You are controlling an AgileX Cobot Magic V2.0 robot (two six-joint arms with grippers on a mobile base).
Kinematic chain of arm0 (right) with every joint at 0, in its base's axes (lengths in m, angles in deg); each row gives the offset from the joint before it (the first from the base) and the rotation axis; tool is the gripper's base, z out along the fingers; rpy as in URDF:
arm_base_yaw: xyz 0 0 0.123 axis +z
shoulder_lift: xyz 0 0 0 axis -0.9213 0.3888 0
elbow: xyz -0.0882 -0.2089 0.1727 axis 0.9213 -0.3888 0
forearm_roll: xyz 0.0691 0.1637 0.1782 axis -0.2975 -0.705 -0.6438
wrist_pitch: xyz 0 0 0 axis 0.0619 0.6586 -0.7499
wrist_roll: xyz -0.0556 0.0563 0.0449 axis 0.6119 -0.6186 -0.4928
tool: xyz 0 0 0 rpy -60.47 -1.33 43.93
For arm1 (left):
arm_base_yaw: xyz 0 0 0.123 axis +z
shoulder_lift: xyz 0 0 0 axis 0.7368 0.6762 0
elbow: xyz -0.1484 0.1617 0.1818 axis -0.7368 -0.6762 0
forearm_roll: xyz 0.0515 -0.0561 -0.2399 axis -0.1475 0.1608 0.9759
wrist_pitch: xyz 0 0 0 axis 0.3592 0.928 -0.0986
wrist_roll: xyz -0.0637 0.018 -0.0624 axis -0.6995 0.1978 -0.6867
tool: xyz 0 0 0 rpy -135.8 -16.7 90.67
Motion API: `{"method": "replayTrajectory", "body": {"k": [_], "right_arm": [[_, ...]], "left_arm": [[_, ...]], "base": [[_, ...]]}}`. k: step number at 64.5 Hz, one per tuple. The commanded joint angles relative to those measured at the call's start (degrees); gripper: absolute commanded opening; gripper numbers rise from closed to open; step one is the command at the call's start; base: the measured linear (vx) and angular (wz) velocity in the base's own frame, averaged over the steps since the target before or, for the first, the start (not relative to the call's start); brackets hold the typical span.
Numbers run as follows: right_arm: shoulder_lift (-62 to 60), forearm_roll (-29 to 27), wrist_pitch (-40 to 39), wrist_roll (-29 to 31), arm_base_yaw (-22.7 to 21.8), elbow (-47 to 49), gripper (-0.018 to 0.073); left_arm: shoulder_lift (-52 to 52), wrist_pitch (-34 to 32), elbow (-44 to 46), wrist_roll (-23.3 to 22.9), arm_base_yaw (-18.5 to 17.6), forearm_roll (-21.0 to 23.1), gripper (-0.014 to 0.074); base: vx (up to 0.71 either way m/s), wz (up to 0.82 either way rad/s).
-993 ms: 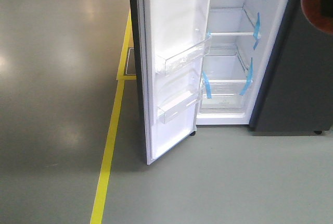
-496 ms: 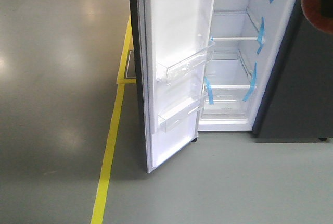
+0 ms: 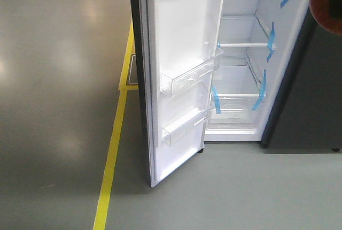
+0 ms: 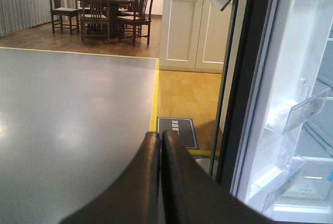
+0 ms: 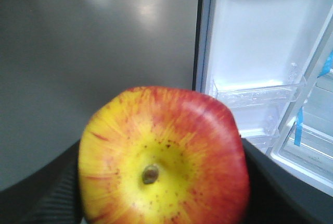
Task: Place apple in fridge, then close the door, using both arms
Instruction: 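Move the held apple toward the refrigerator door shelves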
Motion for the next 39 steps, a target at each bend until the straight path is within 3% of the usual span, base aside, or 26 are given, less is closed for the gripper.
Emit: {"method": "replayTrajectory", "body": {"k": [1,39], "right_arm": [[-0.48,-2.69,-3.62,0.12,-0.09,1.75,-0.0006],[-0.48,-2.69,-3.62,0.12,-0.09,1.75,-0.0006]], "left_arm": [[-0.8,-3.88,-1.59,-0.5,-0.38,0.19,-0.0006],[-0.8,-3.88,-1.59,-0.5,-0.38,0.19,-0.0006]], "base": [[0.11,-0.01],[0.13,-0.01]]}}
